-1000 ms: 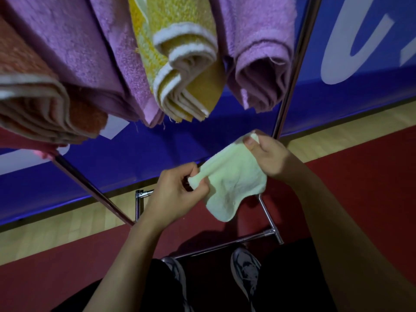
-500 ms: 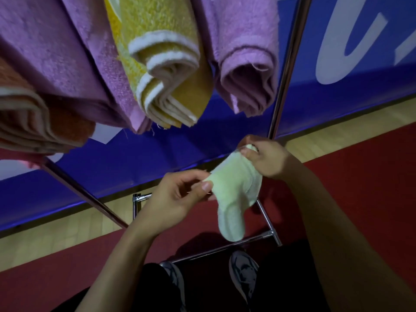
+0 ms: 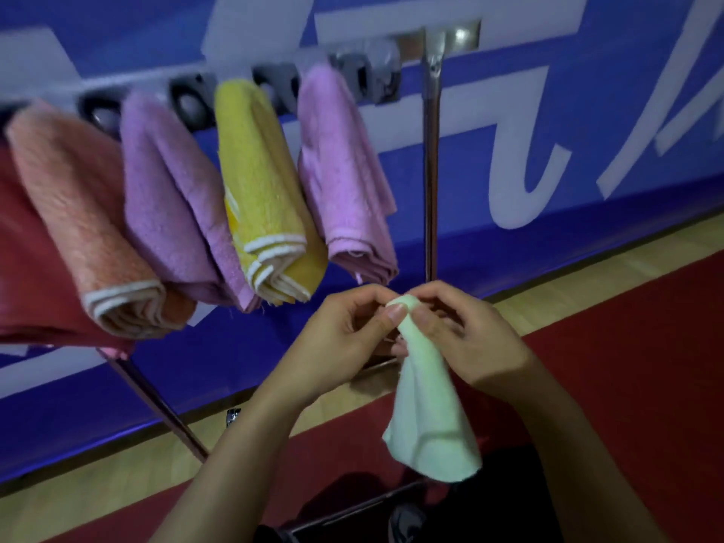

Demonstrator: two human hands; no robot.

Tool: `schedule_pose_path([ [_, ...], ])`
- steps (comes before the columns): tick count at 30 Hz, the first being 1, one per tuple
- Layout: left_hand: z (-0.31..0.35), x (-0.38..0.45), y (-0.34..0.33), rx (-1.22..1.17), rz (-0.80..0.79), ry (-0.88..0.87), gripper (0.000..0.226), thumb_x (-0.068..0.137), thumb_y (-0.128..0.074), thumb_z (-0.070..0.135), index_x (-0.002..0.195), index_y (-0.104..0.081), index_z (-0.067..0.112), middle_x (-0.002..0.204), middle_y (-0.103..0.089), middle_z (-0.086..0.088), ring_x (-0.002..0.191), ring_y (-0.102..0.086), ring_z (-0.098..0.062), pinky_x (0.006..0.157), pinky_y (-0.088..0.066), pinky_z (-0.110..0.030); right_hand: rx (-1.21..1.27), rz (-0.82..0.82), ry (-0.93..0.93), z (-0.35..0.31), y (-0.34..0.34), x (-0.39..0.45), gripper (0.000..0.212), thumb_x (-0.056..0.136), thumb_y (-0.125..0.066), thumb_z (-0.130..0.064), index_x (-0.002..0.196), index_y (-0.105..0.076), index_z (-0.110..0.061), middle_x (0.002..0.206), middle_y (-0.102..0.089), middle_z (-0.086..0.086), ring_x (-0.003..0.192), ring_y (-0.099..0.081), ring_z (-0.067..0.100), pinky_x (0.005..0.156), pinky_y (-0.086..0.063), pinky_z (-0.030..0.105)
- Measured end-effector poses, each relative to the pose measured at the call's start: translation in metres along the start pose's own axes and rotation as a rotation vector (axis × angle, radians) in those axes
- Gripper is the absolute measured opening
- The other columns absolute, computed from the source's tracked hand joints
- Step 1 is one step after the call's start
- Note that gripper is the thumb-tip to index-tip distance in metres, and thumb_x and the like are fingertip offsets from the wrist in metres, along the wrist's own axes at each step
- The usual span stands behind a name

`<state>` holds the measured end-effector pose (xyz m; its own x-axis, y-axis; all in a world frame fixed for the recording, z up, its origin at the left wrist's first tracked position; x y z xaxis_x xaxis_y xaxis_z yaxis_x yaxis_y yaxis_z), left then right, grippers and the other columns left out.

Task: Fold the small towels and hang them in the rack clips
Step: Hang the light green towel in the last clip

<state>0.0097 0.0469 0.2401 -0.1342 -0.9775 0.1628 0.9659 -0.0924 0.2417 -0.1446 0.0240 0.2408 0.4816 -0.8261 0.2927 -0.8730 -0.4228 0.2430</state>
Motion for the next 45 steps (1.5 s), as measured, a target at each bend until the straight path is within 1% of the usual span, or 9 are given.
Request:
schedule_pose_path([
  [7,0.089,0.028,-0.01,-0.098,-0.022,-0.008,0.018,0.108,-0.051,0.013,0.1,-0.066,0.006,0.085,-0.07,-0.007,0.073,-0.069,-0.008,0.071,-0.061,-0.024,-0.375,0.081,0.199,-0.089,0.057,0.022,0.026,0.094,-0.059,-0.05,0.092,-0.057,-0.025,0.079,-0.061,-0.008,0.073,-0.059,0.008,0.07,-0.051,0.039],
  [14,0.156,0.057,-0.001,-0.147,-0.008,0.044,0.023,0.11,-0.05,0.02,0.119,-0.06,0.001,0.094,-0.065,-0.015,0.077,-0.068,-0.02,0.074,-0.065,-0.037,-0.285,0.208,0.231,-0.139,0.095,0.064,0.02,0.102,-0.055,-0.043,0.097,-0.057,-0.024,0.066,-0.062,-0.009,0.057,-0.051,0.005,0.055,-0.043,0.025],
  [21,0.18,0.09,0.03,0.185,0.39,-0.09,0.029,0.112,-0.04,0.026,0.115,-0.059,0.004,0.068,-0.059,-0.006,0.04,-0.061,-0.012,0.046,-0.054,-0.025,-0.003,0.256,0.111,-0.132,0.086,0.125,0.023,0.1,-0.059,-0.044,0.101,-0.064,-0.022,0.09,-0.075,0.007,0.078,-0.071,0.028,0.072,-0.058,0.047],
  [24,0.183,0.106,0.034,0.199,0.435,-0.022,0.033,0.112,-0.036,0.029,0.12,-0.06,0.008,0.08,-0.063,-0.011,0.055,-0.068,-0.016,0.06,-0.06,-0.034,0.125,0.313,0.076,-0.129,0.084,0.148,0.024,0.102,-0.058,-0.039,0.103,-0.065,-0.016,0.087,-0.075,0.002,0.073,-0.07,0.013,0.068,-0.057,0.034],
  [28,0.184,0.122,0.041,0.305,0.411,0.051,0.033,0.111,-0.039,0.037,0.101,-0.06,0.014,0.07,-0.052,-0.003,0.054,-0.05,-0.016,0.042,-0.043,-0.02,0.06,0.38,0.082,-0.134,0.093,0.164,0.022,0.101,-0.06,-0.039,0.099,-0.068,-0.018,0.076,-0.072,-0.01,0.057,-0.063,-0.005,0.052,-0.048,0.015],
  [33,0.179,0.13,0.045,0.427,0.425,0.045,0.042,0.112,-0.034,0.041,0.112,-0.058,0.007,0.088,-0.066,-0.011,0.064,-0.064,-0.022,0.06,-0.057,-0.027,-0.014,0.38,0.089,-0.131,0.093,0.179,0.023,0.097,-0.065,-0.044,0.096,-0.071,-0.021,0.085,-0.074,-0.003,0.077,-0.067,0.011,0.068,-0.055,0.032],
  [36,0.18,0.131,0.043,0.436,0.507,0.041,0.043,0.114,-0.032,0.034,0.132,-0.049,-0.002,0.114,-0.06,-0.013,0.075,-0.061,-0.016,0.047,-0.051,-0.013,-0.03,0.407,0.068,-0.127,0.093,0.185,0.023,0.095,-0.066,-0.045,0.096,-0.071,-0.023,0.088,-0.075,-0.003,0.082,-0.07,0.013,0.069,-0.057,0.03],
  [40,0.175,0.14,0.039,0.449,0.552,0.062,0.041,0.111,-0.035,0.028,0.138,-0.041,-0.002,0.13,-0.06,-0.023,0.112,-0.065,-0.038,0.092,-0.058,-0.047,-0.074,0.423,0.04,-0.124,0.092,0.192,0.023,0.095,-0.067,-0.045,0.096,-0.069,-0.022,0.091,-0.074,-0.004,0.085,-0.07,0.014,0.067,-0.053,0.026],
  [45,0.173,0.146,0.041,0.523,0.567,0.164,0.043,0.106,-0.048,0.016,0.144,-0.038,-0.001,0.132,-0.06,-0.021,0.114,-0.065,-0.042,0.091,-0.06,-0.051,-0.242,0.41,0.041,-0.122,0.096,0.192,0.026,0.094,-0.066,-0.046,0.104,-0.064,-0.023,0.092,-0.07,-0.004,0.08,-0.065,0.01,0.06,-0.043,0.023],
])
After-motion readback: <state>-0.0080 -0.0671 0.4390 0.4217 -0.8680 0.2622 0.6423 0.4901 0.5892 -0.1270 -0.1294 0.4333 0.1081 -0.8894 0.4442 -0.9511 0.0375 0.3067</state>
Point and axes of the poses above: each hand's wrist, its own x-axis towards the middle knuckle, its own y-axis out of the back of the hand, z = x × y, the point moved 6 cm from there along x, towards the middle knuckle
